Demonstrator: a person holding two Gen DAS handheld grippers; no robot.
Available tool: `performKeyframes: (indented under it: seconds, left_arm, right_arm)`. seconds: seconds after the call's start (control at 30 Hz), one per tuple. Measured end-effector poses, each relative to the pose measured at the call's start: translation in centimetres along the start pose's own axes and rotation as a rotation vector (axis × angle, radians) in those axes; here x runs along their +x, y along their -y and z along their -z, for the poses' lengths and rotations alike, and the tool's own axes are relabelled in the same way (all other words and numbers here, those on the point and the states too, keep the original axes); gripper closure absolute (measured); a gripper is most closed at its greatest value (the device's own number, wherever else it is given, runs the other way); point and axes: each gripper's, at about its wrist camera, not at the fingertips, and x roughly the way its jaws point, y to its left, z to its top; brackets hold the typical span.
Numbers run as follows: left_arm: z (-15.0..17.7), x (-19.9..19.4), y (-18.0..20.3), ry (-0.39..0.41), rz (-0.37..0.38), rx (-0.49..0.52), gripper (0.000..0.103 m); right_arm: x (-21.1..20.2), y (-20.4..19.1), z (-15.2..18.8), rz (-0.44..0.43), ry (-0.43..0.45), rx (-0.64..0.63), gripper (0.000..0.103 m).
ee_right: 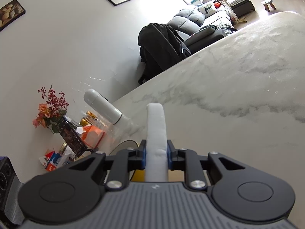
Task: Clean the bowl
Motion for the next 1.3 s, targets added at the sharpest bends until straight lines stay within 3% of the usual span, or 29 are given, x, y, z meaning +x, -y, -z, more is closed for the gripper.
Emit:
performKeyframes:
  seconds: [0.13,0.23,0.43,0.63,0.77,0.83,0.87,1.0,1.3]
  left_arm:
    - [-0.5,-0.5,-0.8,0.003,-0.056,-0.033,0.04]
    - [-0.7,-0.7,-1.8,0.008,-0.121,-0.081,0.029]
    - [-0.2,0.0,-4.5,-0.043,-0.209,-0.195,0.028]
    - [0.6,1.8,-5.7,-0.127,-0.242,-0.238,0.034]
    - [1.0,2.2,-5.1,-0.117,-0.231,-0.196,0.036]
    - [1.0,2.5,-4.4,-0.107,-0.246,-0.145,0.048]
    - [1.0,2.7,-4.1,-0.11,-0.252,-0.13,0.064]
    - [0.9,3.4,-3.3,-0.111,-0.304,-0.078,0.075]
    - [-0.2,5.4,-2.5,-0.099,-0.339,0.0,0.075]
  right_arm:
    - [-0.1,0.0,0.1,0.0,0.0,0.002,0.08]
    - [0.0,-0.1,0.1,-0.006,-0.001,0.001,0.08]
    - [0.8,0.1,0.3,-0.04,-0.023,0.028,0.08]
    - [1.3,0.0,0.3,-0.051,-0.036,0.041,0.08]
    - [1.3,-0.2,0.3,-0.05,-0.035,0.033,0.08]
    - [1.3,-0.2,0.4,-0.05,-0.037,0.035,0.08]
    - [1.4,-0.1,0.4,-0.05,-0.039,0.036,0.08]
    - [1.5,0.1,0.5,-0.05,-0.045,0.043,0.08]
    - [1.4,0.8,0.7,-0.042,-0.039,0.073,0.08]
